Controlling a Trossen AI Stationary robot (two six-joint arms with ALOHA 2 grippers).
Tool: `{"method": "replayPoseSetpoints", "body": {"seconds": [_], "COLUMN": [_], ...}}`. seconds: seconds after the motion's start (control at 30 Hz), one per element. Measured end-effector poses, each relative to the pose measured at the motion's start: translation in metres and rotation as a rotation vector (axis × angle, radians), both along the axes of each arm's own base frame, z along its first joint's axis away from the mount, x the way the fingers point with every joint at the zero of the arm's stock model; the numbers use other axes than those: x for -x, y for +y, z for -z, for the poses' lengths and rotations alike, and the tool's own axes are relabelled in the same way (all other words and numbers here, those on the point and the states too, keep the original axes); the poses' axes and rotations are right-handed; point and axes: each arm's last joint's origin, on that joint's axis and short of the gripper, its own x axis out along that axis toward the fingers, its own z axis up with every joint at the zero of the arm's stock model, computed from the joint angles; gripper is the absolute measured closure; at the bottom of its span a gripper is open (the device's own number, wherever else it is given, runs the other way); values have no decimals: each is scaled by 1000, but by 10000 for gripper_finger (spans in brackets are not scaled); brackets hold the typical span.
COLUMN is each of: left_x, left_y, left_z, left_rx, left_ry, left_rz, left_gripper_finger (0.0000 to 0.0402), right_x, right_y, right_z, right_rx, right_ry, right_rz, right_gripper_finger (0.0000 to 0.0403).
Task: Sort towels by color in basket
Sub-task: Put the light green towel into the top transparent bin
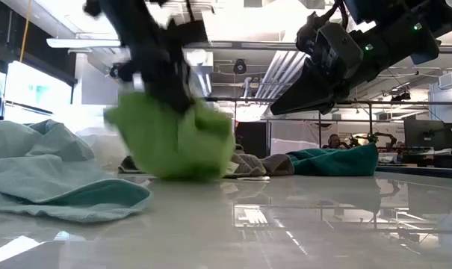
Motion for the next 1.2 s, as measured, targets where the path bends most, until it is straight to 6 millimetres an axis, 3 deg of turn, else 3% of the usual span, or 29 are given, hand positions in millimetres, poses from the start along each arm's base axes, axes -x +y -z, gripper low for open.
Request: {"method": "replayPoseSetpoints", "body": {"seconds": [0.13, 0.3, 0.53, 0.67, 0.83, 1.03, 1.2], "left_x": [28, 64, 108, 131, 148, 158, 158], "left_y": [0, 24, 97, 141, 184, 220, 235], "left_z": [-45, -92, -128, -122, -95, -67, -57], "left_rx": [-363, -841, -894, -767, -626, -487, -343], "left_ry": [-73, 8, 88, 121, 233, 285, 209], "left_rz": [-115, -276, -554, -583, -516, -600, -671], "left_gripper_finger": [394, 397, 396, 396, 395, 371, 310], "right_x": [0, 0, 0, 0, 0, 0, 0], "right_y": [0, 0, 0, 0, 0, 0, 0], "right_z": [0, 0, 0, 0, 0, 0, 0], "right_rx": [0, 0, 0, 0, 10, 12, 12], "right_ry": [0, 0, -1, -2, -2, -3, -3], "right_rz": [0, 0, -1, -1, -1, 0, 0], "right_gripper_finger": [382, 382, 382, 382, 382, 382, 382]}}
